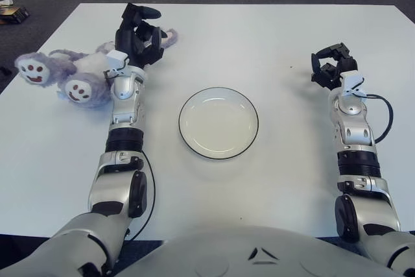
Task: Put the doll into the plate.
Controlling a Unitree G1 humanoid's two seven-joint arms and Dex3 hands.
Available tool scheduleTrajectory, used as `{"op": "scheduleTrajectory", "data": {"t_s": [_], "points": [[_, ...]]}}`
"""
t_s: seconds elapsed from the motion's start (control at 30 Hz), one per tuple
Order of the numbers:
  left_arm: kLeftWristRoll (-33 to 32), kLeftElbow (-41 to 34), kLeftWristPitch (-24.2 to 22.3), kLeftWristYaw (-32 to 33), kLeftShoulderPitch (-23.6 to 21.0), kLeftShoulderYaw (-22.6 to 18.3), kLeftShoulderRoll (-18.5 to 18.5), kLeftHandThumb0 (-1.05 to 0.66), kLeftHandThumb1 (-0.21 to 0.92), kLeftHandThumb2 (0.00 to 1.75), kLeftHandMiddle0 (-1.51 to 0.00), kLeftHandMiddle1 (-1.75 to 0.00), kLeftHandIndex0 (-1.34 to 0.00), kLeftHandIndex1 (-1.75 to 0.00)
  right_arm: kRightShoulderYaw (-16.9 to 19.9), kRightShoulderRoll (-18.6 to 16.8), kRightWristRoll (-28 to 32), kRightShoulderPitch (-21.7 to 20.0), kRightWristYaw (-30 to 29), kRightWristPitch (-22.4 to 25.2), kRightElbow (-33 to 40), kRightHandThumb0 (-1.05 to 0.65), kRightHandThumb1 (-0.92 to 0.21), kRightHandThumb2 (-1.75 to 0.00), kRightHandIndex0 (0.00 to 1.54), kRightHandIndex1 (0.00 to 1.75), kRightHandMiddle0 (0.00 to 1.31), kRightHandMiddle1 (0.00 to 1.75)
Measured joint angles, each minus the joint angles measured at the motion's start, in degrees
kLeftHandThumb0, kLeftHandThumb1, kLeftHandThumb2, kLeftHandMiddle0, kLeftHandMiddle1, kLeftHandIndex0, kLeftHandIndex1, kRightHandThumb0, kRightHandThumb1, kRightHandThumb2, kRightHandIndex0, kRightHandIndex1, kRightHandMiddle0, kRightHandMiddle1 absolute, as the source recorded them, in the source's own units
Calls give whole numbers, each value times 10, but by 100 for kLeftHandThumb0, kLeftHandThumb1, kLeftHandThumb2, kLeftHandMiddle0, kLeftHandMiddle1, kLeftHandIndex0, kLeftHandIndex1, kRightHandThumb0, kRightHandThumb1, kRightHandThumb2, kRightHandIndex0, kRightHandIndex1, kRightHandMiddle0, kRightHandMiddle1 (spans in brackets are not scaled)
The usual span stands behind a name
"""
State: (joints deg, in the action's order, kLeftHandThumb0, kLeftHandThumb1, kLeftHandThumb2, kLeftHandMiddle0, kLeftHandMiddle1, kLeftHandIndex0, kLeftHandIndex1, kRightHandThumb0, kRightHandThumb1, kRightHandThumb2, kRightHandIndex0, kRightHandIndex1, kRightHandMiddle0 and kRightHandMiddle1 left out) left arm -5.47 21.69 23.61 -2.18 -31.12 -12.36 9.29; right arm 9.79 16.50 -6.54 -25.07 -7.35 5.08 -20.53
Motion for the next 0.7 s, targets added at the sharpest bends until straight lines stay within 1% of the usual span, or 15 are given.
{"op": "scheduleTrajectory", "data": {"t_s": [0.2, 0.33, 0.57, 0.7], "points": [[6, -16, -2, 12, 2, -4, 7, -1, 75, 59, -49, -161, -38, -135, -2, 9, -4, -11, -4, -2, -38, -37, -77, -71, 74, 175, 31, 173], [29, -16, 8, 41, 2, -11, 10, -1, 76, 59, -49, -161, -38, -134, -3, 10, -5, -14, -4, -7, -52, -37, -77, -70, 74, 175, 32, 172], [77, -16, 43, 97, 5, -16, 11, -1, 77, 57, -48, -162, -39, -133, -4, 10, -7, -16, -6, -15, -65, -37, -77, -69, 74, 175, 33, 171], [95, -10, 88, 123, 8, -21, 13, -1, 78, 55, -47, -163, -40, -131, -6, 10, -8, -17, -6, -18, -67, -37, -77, -68, 74, 175, 33, 171]]}}
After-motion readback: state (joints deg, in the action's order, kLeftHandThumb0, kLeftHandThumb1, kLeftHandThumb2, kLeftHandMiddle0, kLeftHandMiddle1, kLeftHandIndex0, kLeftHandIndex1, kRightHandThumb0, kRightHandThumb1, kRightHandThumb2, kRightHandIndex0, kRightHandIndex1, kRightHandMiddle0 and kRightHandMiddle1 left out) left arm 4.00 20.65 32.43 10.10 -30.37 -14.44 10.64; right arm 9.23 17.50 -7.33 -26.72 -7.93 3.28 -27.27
